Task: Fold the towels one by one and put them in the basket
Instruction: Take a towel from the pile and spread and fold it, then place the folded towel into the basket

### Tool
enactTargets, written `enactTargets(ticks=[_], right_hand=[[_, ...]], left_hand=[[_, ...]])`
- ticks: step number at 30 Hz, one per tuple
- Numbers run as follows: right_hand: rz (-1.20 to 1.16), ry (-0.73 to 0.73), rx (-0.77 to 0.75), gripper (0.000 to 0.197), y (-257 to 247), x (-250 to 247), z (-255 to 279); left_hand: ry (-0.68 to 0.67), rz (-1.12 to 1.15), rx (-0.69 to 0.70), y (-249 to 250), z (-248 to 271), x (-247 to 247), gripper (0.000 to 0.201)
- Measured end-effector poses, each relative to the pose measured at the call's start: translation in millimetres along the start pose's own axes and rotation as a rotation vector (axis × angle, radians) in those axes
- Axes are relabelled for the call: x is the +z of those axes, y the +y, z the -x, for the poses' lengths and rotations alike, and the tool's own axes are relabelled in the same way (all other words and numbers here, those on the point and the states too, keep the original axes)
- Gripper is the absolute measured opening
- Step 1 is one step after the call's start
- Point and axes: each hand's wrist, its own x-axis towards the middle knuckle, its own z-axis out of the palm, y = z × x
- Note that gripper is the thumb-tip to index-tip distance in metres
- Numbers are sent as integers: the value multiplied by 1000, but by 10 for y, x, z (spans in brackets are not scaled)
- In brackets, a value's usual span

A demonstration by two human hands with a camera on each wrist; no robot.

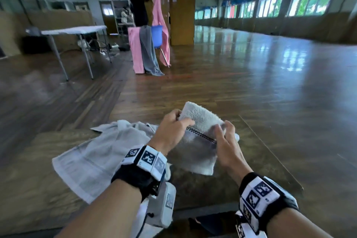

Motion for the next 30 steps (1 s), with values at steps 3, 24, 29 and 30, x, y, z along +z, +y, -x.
enactTargets(ticks=[3, 24, 29, 30], right_hand=[[-20, -56, 21, 71, -524, 130, 14], [-30, -928, -201, 50, -998, 3874, 2095], [98, -1112, -135, 50, -231, 4488, 2673], [142, -1161, -118, 49, -65, 4588, 2754]], left_hand=[[115, 117, 38, 329, 125, -448, 21], [911, 138, -345, -1590, 2872, -3705, 19], [932, 5, -699, -2745, 3360, -3900, 20], [914, 13, -764, -2987, 3430, -3900, 28]])
